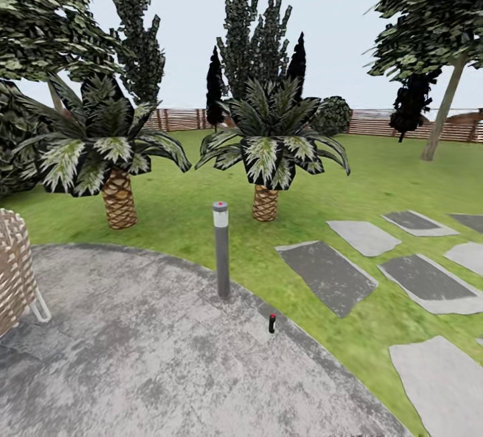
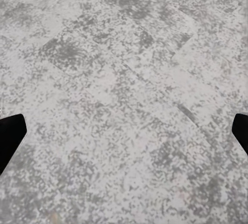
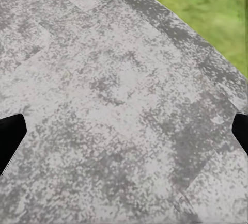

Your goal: Pick up the pesticide atomizer in the garden and spray insectifuge to fully cover both potted plants in the garden.

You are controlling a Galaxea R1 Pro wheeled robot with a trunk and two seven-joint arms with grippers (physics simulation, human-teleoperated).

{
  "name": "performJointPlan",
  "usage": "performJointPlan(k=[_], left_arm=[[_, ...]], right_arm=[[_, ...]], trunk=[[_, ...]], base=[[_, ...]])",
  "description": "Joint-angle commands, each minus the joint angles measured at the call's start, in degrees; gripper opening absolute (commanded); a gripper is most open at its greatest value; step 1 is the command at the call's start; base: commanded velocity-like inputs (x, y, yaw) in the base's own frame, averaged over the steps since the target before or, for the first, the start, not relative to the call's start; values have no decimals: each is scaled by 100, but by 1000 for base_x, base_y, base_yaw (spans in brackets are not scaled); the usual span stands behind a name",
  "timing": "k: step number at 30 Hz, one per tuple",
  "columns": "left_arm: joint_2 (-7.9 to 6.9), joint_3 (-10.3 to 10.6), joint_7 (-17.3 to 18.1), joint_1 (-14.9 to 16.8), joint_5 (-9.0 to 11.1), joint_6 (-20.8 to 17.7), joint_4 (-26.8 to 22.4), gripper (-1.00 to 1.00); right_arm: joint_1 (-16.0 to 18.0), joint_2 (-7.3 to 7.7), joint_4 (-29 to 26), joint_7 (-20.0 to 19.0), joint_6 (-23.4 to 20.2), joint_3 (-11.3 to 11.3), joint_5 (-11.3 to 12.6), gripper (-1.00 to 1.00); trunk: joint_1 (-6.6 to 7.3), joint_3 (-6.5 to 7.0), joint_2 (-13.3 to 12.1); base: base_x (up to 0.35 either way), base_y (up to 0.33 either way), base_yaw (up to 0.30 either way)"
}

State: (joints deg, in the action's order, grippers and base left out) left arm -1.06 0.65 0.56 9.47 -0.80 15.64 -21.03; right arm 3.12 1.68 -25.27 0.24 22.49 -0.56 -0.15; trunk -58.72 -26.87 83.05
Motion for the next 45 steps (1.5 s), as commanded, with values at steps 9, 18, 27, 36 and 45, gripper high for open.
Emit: performJointPlan(k=[9,18,27,36,45], left_arm=[[-8,6,6,2,-8,18,3,100],[-28,-15,-3,2,0,18,6,100],[-26,-3,-3,4,1,26,10,100],[-26,-9,-3,2,1,27,11,100],[-26,-3,-3,3,1,27,11,100]], right_arm=[[5,-1,4,2,18,-6,-2,100],[5,-1,4,2,18,-6,-2,100],[5,-1,4,2,18,-6,-2,100],[5,-1,4,2,18,-6,-2,100],[5,-1,4,2,18,-6,-2,100]], trunk=[[0,-6,3],[0,-6,3],[0,-6,3],[0,-6,3],[0,-6,3]], base=[[83,327,-300],[167,304,-300],[231,221,-300],[209,216,-300],[151,283,-300]])
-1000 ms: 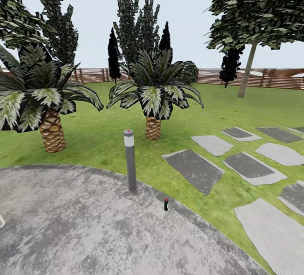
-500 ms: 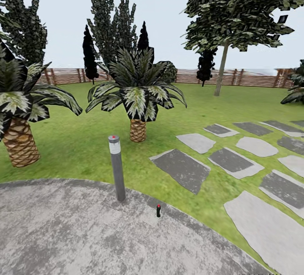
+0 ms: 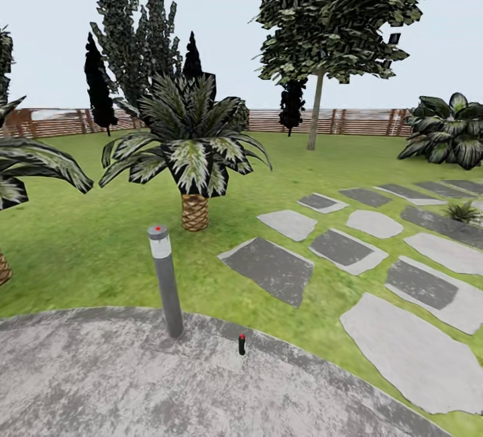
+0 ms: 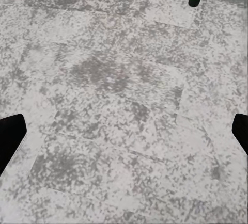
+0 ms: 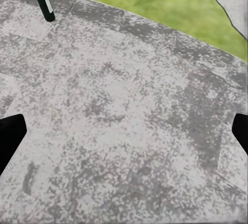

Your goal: Pick up the pesticide atomizer in the garden and spray insectifuge to fully cover both potted plants in the garden.

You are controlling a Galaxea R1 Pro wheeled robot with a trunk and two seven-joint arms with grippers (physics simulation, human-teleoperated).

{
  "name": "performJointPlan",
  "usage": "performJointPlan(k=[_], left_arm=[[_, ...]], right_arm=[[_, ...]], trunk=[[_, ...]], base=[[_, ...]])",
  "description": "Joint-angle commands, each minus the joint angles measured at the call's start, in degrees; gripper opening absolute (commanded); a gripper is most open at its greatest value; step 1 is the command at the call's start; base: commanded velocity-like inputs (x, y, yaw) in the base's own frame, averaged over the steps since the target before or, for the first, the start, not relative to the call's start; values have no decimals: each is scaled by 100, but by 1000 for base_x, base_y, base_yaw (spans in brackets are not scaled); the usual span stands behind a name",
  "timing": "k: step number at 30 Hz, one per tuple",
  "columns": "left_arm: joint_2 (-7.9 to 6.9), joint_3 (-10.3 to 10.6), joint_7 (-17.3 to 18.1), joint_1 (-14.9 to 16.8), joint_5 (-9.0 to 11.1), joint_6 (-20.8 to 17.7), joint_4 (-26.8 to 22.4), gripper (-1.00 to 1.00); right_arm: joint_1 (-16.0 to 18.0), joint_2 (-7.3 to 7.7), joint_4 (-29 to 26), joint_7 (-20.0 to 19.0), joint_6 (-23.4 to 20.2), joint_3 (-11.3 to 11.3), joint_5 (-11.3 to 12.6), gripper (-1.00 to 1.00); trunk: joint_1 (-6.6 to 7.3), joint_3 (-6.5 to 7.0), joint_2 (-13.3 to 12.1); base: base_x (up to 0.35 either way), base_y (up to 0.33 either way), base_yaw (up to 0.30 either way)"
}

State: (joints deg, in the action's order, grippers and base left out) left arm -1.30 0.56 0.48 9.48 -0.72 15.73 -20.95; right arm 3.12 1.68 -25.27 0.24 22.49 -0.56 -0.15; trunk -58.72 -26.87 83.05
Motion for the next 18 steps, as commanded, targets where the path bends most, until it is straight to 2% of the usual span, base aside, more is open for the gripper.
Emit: performJointPlan(k=[1,18], left_arm=[[-2,5,5,2,-7,18,1,100],[-2,5,6,2,-16,18,3,100]], right_arm=[[5,-1,4,2,18,-5,-2,100],[5,-1,4,2,18,-5,-2,100]], trunk=[[-1,-6,3],[-1,-6,3]], base=[[70,286,-300],[7,301,-300]])
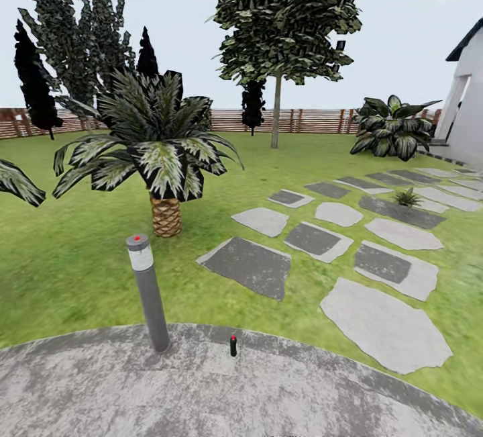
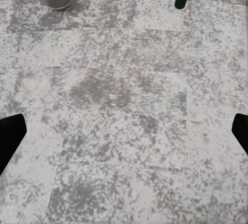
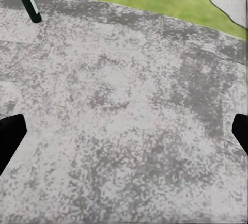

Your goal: Pick up the pesticide atomizer in the garden and spray insectifuge to fully cover both potted plants in the garden.

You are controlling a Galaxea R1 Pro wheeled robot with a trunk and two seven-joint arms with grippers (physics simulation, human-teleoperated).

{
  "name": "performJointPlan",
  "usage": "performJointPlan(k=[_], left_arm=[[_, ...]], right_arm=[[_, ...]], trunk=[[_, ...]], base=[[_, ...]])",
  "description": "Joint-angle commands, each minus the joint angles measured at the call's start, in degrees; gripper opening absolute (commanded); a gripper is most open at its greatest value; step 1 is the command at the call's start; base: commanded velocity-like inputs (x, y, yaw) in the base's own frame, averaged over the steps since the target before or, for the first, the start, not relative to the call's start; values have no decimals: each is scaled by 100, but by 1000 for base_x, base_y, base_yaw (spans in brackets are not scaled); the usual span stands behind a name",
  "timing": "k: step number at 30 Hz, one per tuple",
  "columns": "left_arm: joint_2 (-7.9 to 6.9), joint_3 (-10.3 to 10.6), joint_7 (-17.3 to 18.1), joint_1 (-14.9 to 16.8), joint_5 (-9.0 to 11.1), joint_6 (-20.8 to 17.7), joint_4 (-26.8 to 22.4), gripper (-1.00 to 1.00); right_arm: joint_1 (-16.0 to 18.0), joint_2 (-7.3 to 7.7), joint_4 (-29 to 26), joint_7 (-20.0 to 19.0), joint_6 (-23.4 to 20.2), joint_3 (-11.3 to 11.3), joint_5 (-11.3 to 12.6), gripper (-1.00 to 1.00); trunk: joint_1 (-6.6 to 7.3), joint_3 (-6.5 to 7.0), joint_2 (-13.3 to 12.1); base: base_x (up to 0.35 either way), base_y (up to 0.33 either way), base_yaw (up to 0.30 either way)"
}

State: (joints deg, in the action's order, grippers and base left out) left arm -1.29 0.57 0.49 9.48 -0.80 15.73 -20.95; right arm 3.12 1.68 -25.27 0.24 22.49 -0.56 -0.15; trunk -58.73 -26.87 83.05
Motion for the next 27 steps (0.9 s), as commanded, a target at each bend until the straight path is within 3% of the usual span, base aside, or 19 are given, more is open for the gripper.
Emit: performJointPlan(k=[1,7,24,27], left_arm=[[-2,5,5,2,-8,18,3,100],[-2,5,4,1,-8,18,3,100],[-2,1,-4,1,-8,9,-6,100],[-2,3,-10,1,-1,9,-6,100]], right_arm=[[5,-1,4,2,18,-5,-2,100],[5,-1,4,2,18,-5,-2,100],[5,-1,4,2,18,-5,-2,100],[5,-1,4,2,18,-5,-2,100]], trunk=[[0,-6,3],[0,-6,3],[0,-6,3],[-65,-60,123]], base=[[0,290,-300],[0,148,-300],[0,4,-300],[0,0,-158]])
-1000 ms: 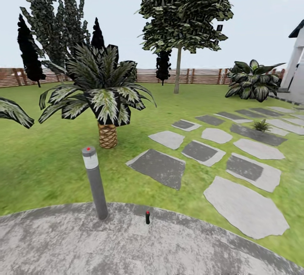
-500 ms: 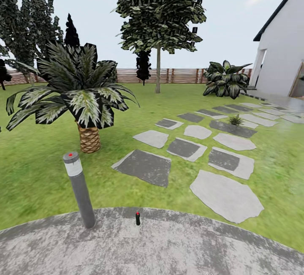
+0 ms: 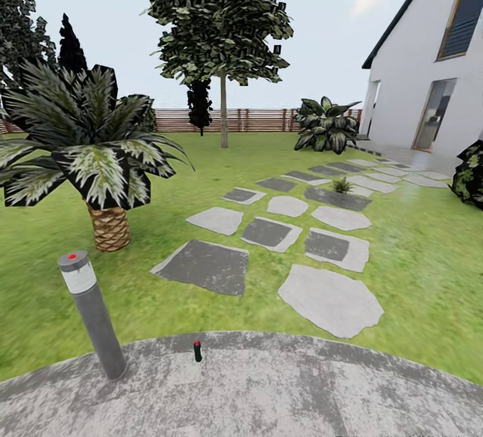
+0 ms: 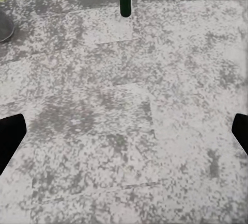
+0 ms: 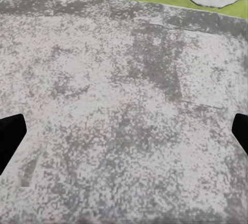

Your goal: Pick up the pesticide atomizer in the garden and spray insectifuge to fully cover both potted plants in the garden.

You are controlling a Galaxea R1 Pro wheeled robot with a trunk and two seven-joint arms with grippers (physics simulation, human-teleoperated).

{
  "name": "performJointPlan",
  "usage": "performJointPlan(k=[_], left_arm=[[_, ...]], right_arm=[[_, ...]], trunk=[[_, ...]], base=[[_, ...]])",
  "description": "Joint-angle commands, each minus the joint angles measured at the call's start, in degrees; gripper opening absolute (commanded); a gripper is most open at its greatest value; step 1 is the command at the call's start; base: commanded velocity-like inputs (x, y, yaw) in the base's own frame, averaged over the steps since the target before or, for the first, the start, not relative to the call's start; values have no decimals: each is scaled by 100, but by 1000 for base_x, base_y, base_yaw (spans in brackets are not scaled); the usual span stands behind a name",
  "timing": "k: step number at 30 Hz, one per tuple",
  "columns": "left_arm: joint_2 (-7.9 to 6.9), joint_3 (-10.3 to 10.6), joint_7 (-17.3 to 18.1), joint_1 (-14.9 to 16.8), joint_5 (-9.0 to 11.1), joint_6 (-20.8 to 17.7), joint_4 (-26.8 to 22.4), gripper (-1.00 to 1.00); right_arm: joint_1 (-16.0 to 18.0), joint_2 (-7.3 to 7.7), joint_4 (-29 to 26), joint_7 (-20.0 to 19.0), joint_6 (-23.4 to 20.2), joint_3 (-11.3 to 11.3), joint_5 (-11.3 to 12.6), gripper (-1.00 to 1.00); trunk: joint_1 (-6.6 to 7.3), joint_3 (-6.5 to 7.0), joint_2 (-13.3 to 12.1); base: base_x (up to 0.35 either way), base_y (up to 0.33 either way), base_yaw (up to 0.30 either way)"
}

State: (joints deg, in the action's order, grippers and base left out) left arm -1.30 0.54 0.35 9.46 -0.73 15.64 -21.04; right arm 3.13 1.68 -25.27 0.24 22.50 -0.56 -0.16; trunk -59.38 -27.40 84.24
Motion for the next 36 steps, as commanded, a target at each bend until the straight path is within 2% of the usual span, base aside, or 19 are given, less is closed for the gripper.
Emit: performJointPlan(k=[1,26,36], left_arm=[[-2,6,2,3,-7,20,3,100],[-33,-63,-52,5,12,45,3,100],[-37,-63,-52,3,12,45,3,100]], right_arm=[[4,-1,4,2,18,-5,-2,100],[4,8,4,11,18,-1,-11,100],[4,16,4,11,18,-5,-11,100]], trunk=[[-22,-24,44],[-571,-475,1047],[-791,-734,1448]], base=[[0,0,-56],[0,0,-4],[0,0,0]])
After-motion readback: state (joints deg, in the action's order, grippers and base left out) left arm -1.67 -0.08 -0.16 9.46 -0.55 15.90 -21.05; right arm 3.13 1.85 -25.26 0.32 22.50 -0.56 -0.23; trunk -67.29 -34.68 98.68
